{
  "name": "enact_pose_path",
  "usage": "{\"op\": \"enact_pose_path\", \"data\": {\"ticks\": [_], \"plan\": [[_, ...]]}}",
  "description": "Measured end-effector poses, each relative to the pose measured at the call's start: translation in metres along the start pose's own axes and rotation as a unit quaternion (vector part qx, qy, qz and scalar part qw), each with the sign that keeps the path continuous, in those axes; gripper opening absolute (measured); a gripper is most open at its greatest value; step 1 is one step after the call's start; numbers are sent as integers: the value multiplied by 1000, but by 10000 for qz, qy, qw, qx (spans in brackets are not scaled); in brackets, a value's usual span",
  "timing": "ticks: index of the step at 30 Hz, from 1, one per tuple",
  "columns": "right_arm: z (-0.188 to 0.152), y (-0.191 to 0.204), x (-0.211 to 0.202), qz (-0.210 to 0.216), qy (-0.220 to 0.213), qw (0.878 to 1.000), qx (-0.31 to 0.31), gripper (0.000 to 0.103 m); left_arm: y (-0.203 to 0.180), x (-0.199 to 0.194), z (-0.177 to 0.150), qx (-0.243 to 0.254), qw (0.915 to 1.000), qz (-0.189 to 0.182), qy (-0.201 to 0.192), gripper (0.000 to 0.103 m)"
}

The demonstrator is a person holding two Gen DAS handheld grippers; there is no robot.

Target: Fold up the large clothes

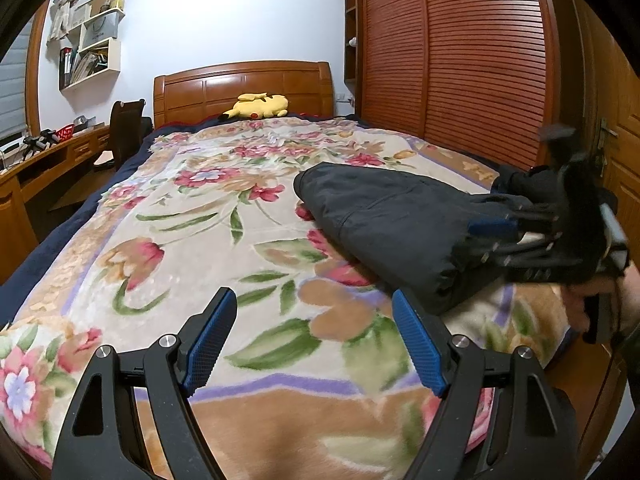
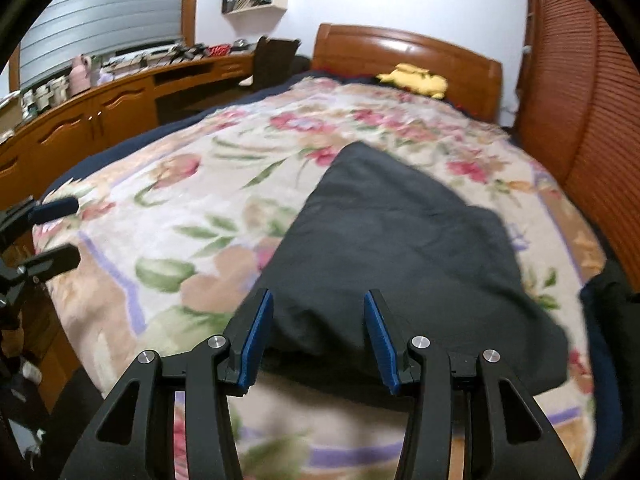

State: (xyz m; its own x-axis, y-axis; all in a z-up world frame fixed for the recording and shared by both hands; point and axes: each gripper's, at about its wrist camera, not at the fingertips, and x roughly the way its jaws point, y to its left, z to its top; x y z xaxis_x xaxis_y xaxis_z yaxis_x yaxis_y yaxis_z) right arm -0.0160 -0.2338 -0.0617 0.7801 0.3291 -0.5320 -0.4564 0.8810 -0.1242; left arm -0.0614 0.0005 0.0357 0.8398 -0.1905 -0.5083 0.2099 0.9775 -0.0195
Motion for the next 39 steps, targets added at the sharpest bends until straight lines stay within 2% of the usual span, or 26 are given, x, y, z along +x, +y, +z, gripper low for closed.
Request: {"op": "enact_pose_path", "data": {"ticks": [3,5,11,17,21,25,33,34,35,39], "plan": [[-13,0,21,-56,253,9996,-144,49,1,0,-1,-6,10000,-5,6,81],[-24,-8,35,270,500,9984,22,49,2,2,-2,-14,10000,-16,16,81],[-39,-28,34,375,387,9985,124,49,1,27,3,23,9999,-52,119,81],[-45,-22,-7,152,3,9998,158,49,0,66,18,-55,9996,-178,230,81],[-59,-45,-35,-126,-196,9994,274,49,-4,94,32,82,9994,-183,269,81],[-71,-74,-53,-656,-183,9969,388,49,-8,123,48,186,9993,-164,281,81],[-91,-108,-19,-929,187,9909,954,49,-10,187,83,315,9987,-112,388,81],[-93,-110,-15,-908,213,9907,992,51,-10,195,87,336,9986,-102,388,81],[-94,-111,-11,-858,216,9910,1008,58,-10,202,91,350,9986,-101,390,81],[-93,-118,1,-939,180,9886,1159,69,-10,233,103,490,9978,-104,426,81]]}}
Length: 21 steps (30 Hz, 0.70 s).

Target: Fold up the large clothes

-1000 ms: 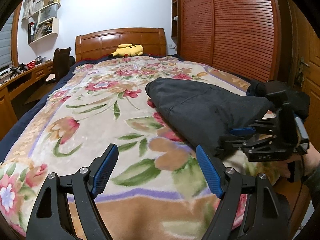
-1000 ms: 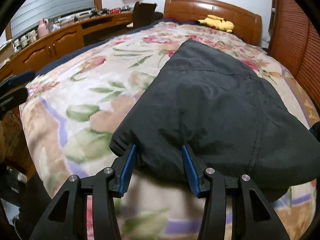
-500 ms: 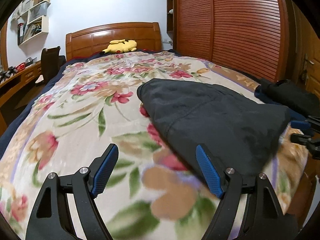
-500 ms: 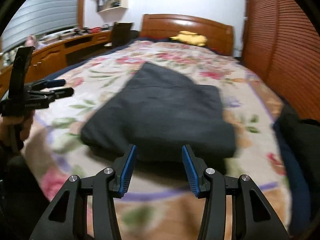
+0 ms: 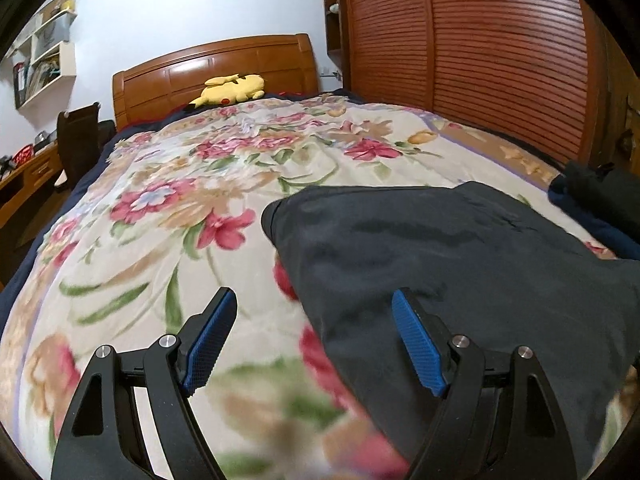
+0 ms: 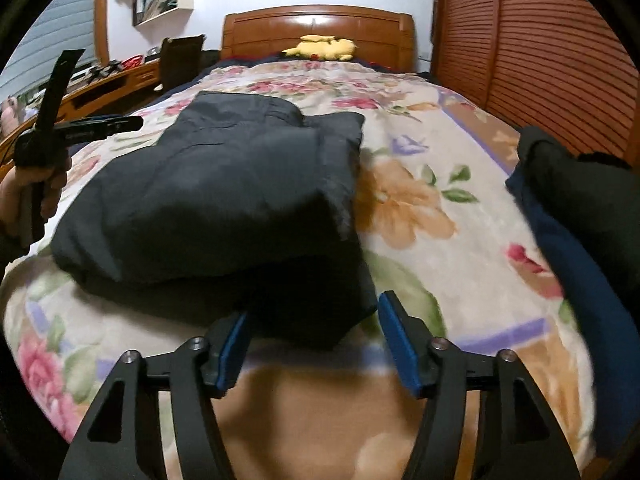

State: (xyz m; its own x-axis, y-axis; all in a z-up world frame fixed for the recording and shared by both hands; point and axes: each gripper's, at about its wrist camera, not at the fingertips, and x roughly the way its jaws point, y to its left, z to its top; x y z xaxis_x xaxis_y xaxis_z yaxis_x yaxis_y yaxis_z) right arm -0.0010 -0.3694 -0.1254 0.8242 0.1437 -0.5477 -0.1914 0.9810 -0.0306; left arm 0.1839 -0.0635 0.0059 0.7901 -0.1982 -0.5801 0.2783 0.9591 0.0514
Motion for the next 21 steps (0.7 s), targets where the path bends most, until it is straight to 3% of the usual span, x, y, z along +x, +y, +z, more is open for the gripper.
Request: {"op": "enact_pose_path", "data": {"ticks": [4,9,18,21], "plan": [[1,-2,13,65,45,9999,142,76,5,27,12,69,9999,79,110,81],[3,-11,17,155,109,9995,245,76,9,60,24,96,9993,213,285,81],[-1,-7,22,160,70,9994,306,76,18,94,27,-191,9979,-116,609,81],[-1,-4,23,363,101,9989,283,57,27,103,24,-516,9945,-438,798,74]]}}
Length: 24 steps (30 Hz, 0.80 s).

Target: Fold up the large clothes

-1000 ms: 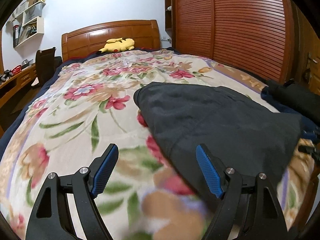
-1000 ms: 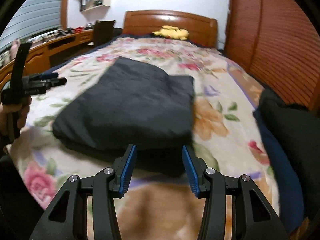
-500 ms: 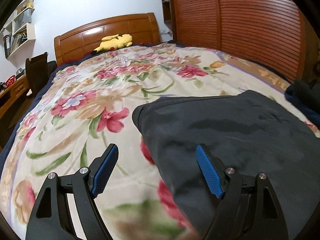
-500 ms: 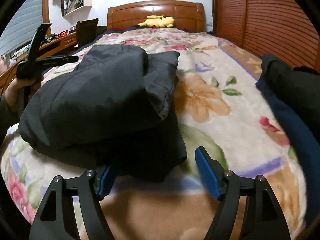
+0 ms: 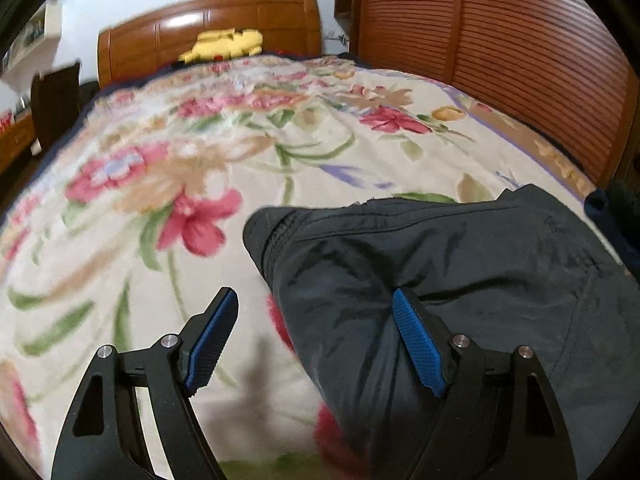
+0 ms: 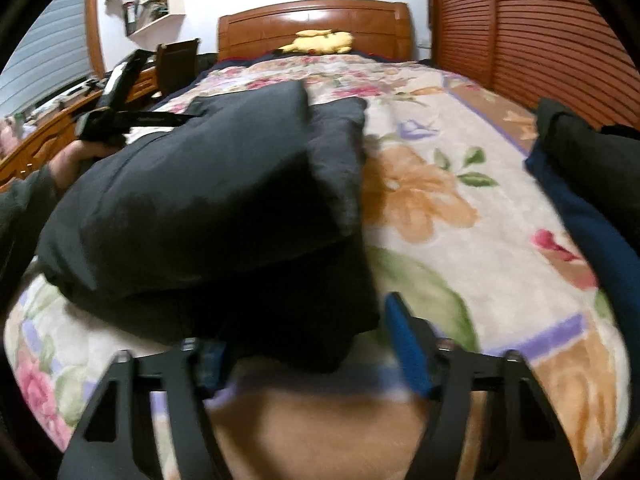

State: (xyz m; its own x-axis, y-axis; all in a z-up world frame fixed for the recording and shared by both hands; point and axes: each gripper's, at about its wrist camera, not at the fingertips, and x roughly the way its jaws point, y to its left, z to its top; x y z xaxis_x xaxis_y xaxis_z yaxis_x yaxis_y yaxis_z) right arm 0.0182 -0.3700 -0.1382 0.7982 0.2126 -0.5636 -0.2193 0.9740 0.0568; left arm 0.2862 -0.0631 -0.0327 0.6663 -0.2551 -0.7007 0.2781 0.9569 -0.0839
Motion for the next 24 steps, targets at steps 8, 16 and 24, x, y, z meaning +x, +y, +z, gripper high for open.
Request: {"op": "enact_pose_path", "data": {"ticks": [8,16,24], "plan": [[0,0,-9,413,-223,9986,233,14,-31,-23,3,558,9981,189,185,12],[13,1,-43,291,-717,9970,99,9,-63,-99,16,766,9959,352,-342,11],[16,0,-74,-82,-903,9958,-124,9,-92,-136,8,953,9934,403,-489,11]]}}
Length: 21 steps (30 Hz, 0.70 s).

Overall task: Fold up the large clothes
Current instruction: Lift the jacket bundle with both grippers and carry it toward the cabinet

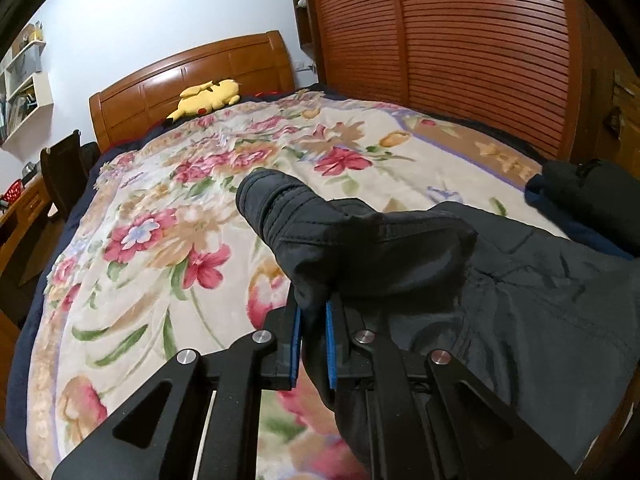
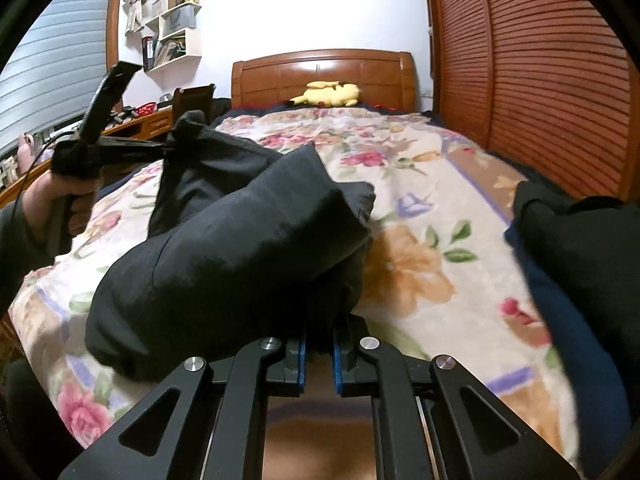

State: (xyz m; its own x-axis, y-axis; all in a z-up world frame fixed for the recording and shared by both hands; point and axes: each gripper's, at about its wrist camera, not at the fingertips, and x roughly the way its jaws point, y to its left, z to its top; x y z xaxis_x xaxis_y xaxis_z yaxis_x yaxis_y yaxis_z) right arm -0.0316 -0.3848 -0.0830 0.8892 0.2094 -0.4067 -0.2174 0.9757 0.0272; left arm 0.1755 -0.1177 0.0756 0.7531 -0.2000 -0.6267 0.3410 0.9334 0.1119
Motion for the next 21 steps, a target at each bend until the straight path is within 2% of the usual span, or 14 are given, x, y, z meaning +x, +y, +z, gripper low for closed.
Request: {"op": "enact_pose_path", "data": {"ticks": [12,18,21], "plan": [[1,-26,-41,-564,-108,9983,-58,9,-62,-29,12,349,9985,-198,-362,11],[16,-45,-57,-940,-232,9950,-222,9,-106,-36,43,634,9964,-197,-533,11],[27,-57,-70,-1138,-336,9925,-300,9,-132,-46,70,761,9940,-192,-764,11]]}}
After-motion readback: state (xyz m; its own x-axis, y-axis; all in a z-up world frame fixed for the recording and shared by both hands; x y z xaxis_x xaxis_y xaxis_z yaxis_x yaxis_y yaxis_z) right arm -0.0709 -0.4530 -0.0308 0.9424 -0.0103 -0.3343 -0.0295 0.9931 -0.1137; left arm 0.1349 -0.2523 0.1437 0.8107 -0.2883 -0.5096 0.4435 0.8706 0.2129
